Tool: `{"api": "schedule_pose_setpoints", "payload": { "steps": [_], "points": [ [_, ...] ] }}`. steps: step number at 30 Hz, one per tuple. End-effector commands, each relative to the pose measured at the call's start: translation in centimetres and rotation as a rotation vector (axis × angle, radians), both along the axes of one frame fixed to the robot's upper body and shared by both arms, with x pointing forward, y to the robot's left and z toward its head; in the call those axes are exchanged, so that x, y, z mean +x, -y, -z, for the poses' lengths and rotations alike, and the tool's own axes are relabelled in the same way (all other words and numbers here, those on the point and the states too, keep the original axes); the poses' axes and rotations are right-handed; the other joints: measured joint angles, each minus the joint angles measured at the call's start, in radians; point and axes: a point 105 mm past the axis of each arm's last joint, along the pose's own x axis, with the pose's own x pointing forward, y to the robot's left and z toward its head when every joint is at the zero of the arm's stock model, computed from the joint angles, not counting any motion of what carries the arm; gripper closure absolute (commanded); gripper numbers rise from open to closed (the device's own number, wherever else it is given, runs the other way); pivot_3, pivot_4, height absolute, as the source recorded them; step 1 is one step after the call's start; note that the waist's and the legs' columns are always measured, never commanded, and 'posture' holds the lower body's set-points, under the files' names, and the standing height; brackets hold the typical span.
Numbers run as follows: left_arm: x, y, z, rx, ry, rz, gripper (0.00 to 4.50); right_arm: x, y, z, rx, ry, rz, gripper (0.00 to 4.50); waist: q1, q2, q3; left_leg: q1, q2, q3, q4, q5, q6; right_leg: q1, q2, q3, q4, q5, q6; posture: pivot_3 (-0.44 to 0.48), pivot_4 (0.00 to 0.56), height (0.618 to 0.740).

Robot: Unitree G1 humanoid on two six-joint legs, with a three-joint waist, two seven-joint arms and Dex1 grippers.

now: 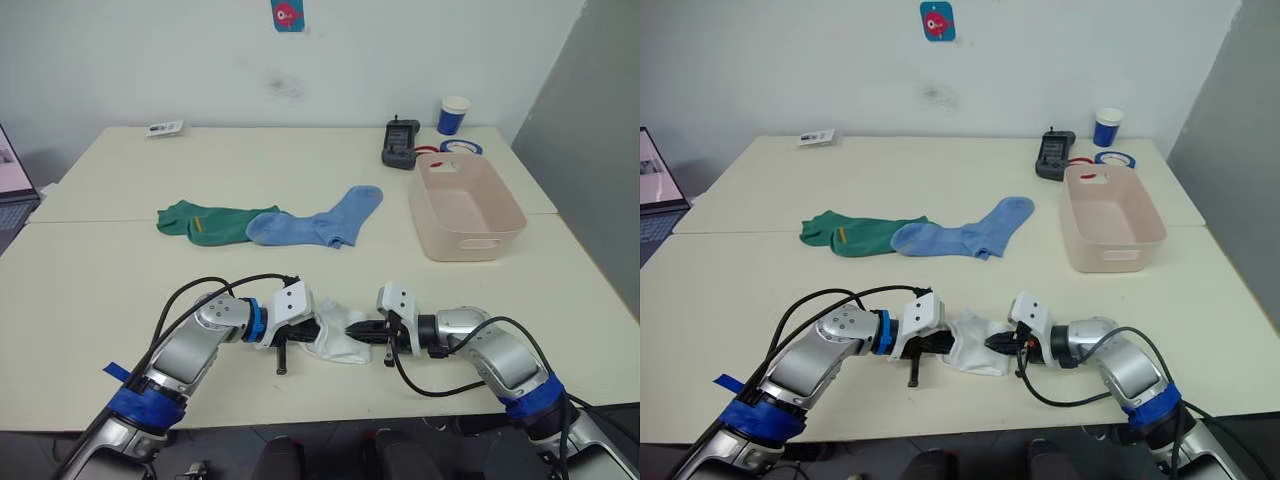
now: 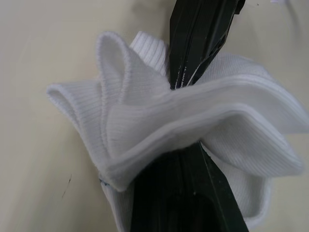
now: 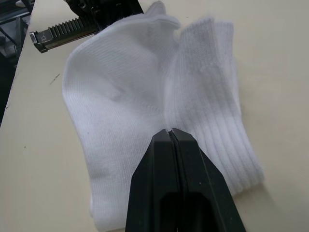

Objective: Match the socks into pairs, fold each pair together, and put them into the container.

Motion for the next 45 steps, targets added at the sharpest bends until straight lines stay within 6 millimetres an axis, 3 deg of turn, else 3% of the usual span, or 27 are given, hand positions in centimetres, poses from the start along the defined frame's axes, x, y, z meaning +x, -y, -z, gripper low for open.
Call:
{"api": "schedule_pose_setpoints", "payload": {
  "steps": [1, 4, 7, 12, 16, 20, 22, 25, 31, 35, 40, 45],
  "points": [
    [-0.1, -1.4, 0.2, 0.029, -0.025, -0.040, 4.50, 0.0, -0.1, 0.6, -0.008, -0.020, 0.007, 4.49, -0.001, 0.000, 0.000, 0.000, 0.000, 0.000, 0.000, 0.000, 0.000, 0.000, 0.000, 0.000, 0.000, 0.000, 0.000, 0.000, 0.150, 0.740],
    [-0.1, -1.7, -1.0, -0.012, -0.015, -0.032, 4.50, 0.2, -0.2, 0.4, 0.002, -0.018, 0.013, 4.49, -0.002, 0.000, 0.000, 0.000, 0.001, 0.000, 0.000, 0.000, 0.000, 0.000, 0.000, 0.000, 0.000, 0.000, 0.000, 0.000, 0.150, 0.740],
    [-0.2, -3.2, -3.9, -0.064, -0.023, -0.015, 4.50, 0.4, -0.1, -0.7, 0.026, -0.004, 0.011, 4.49, -0.001, 0.000, 0.000, 0.000, 0.001, 0.000, 0.000, 0.000, 0.000, -0.001, 0.000, 0.000, 0.000, 0.000, 0.000, 0.000, 0.150, 0.740],
    [0.4, -4.7, -6.0, -0.054, 0.006, -0.007, 4.50, 0.3, -0.4, -2.2, 0.064, 0.021, -0.016, 4.49, 0.003, 0.000, 0.001, -0.001, 0.000, 0.000, 0.000, 0.000, 0.000, -0.001, 0.000, 0.000, 0.000, 0.000, 0.000, 0.000, 0.150, 0.740],
    [1.3, -3.1, -8.8, -0.162, 0.054, 0.011, 4.50, 0.2, -0.6, -3.1, 0.076, 0.029, -0.027, 4.49, 0.007, -0.001, 0.001, -0.002, 0.000, 0.000, 0.001, 0.000, 0.000, -0.001, -0.001, -0.001, 0.000, 0.000, 0.000, 0.000, 0.150, 0.740],
    [0.1, -0.3, -9.5, -0.254, 0.046, 0.100, 4.50, 0.3, -0.1, -3.9, 0.075, 0.040, -0.019, 4.49, 0.005, -0.001, 0.001, -0.002, 0.000, 0.000, 0.001, 0.000, 0.000, -0.001, -0.001, 0.000, 0.000, 0.000, 0.000, 0.000, 0.150, 0.740],
    [-0.6, 0.8, -9.1, -0.266, 0.026, 0.127, 4.50, 0.3, 0.4, -4.2, 0.067, 0.040, -0.004, 4.49, 0.005, -0.001, 0.001, -0.002, 0.000, 0.000, 0.001, 0.000, 0.000, -0.001, -0.001, 0.000, 0.000, 0.000, 0.000, 0.000, 0.150, 0.740],
    [-0.9, 1.1, -6.8, -0.188, 0.025, 0.140, 4.50, 0.4, 1.2, -3.9, 0.039, 0.036, 0.021, 4.49, 0.002, -0.001, 0.001, -0.002, 0.000, -0.001, 0.001, 0.000, 0.000, -0.001, -0.001, 0.000, 0.000, 0.000, 0.000, 0.000, 0.150, 0.740],
    [0.6, -0.8, -2.9, -0.009, 0.073, 0.070, 4.50, 0.2, 3.1, -3.5, 0.005, 0.015, 0.076, 4.49, 0.002, -0.001, 0.001, -0.001, 0.000, 0.000, 0.001, 0.000, 0.000, -0.001, 0.000, 0.000, 0.000, 0.000, 0.000, 0.000, 0.150, 0.740],
    [1.1, -1.6, -1.5, 0.036, 0.086, 0.046, 4.50, -0.2, 4.0, -3.4, -0.023, -0.004, 0.112, 4.49, 0.003, -0.001, 0.001, -0.002, 0.000, 0.000, 0.001, 0.000, 0.000, -0.001, 0.000, 0.000, 0.000, 0.000, 0.000, 0.000, 0.150, 0.740],
    [0.6, -1.5, -0.5, 0.030, 0.060, 0.053, 4.50, -1.0, 4.3, -4.3, 0.033, -0.229, 0.199, 4.49, 0.003, -0.001, 0.001, -0.002, 0.000, 0.000, 0.001, 0.000, 0.000, -0.001, -0.001, 0.000, 0.000, 0.000, 0.000, 0.000, 0.150, 0.740],
    [0.4, -1.6, 0.1, 0.047, 0.057, 0.063, 4.50, -0.3, 3.6, -5.5, 0.168, -0.555, 0.343, 2.86, 0.000, -0.001, 0.001, -0.001, 0.001, -0.001, 0.000, 0.000, 0.000, -0.001, -0.003, 0.000, 0.001, 0.001, -0.001, 0.000, 0.150, 0.740]
  ]
}}
